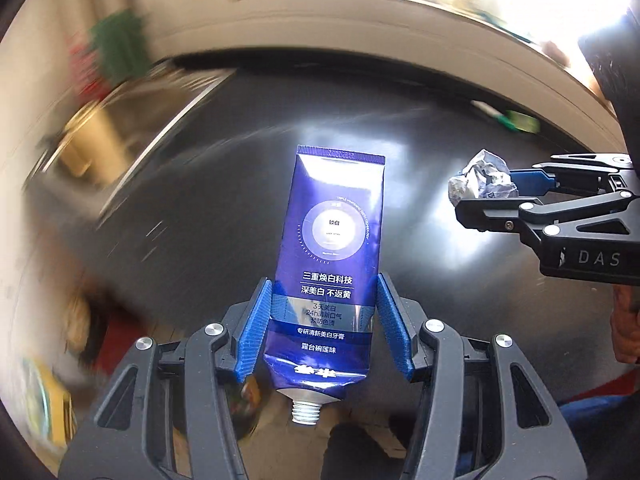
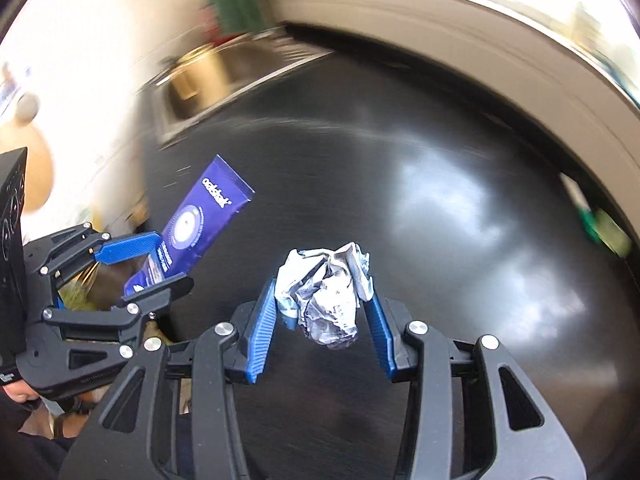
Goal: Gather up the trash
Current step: 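Carry the toothpaste tube and foil with both tools over the bin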
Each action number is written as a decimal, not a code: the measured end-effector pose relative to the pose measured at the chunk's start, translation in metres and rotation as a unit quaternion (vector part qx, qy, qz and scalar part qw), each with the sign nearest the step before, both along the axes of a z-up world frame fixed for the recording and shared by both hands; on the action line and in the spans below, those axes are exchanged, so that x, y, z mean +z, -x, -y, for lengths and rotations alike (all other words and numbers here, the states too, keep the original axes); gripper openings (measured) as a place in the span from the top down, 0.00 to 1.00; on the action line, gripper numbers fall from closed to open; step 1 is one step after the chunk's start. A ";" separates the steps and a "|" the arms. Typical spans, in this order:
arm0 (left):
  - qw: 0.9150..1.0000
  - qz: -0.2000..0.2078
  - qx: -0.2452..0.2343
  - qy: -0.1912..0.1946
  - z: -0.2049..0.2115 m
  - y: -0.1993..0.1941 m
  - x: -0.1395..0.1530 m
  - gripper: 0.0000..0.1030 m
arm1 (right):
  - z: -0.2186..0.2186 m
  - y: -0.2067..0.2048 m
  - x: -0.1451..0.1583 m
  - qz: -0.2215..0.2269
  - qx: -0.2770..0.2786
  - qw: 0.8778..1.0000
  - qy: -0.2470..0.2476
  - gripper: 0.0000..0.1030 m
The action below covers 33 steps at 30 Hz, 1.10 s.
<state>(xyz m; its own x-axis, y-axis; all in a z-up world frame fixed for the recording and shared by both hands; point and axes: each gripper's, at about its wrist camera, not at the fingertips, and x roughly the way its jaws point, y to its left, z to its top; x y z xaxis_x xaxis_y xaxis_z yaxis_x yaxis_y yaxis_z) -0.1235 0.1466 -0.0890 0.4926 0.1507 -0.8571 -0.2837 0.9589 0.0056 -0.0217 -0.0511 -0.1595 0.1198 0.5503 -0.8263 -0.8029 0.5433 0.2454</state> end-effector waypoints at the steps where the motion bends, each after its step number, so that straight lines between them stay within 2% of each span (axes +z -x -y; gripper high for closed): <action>1: 1.000 -0.003 0.025 0.002 -0.014 0.017 -0.001 0.50 | -0.020 0.012 0.000 -0.002 0.024 1.000 0.000 0.58; 6: 0.991 -0.020 0.131 0.013 -0.066 0.089 -0.016 0.50 | -0.105 0.073 -0.004 -0.022 0.128 0.992 0.002 0.58; 9: 0.985 -0.029 0.170 0.020 -0.088 0.123 -0.028 0.50 | -0.143 0.109 -0.010 -0.025 0.177 0.984 0.009 0.58; 15: 0.970 -0.049 0.234 0.040 -0.127 0.172 -0.061 0.50 | -0.199 0.151 -0.031 -0.055 0.223 0.973 0.030 0.58; 26: 0.946 -0.083 0.295 0.103 -0.168 0.205 -0.134 0.50 | -0.280 0.183 -0.103 -0.076 0.261 0.955 0.118 0.58; 33: 0.935 -0.095 0.316 0.132 -0.184 0.211 -0.160 0.50 | -0.304 0.190 -0.120 -0.077 0.268 0.950 0.143 0.58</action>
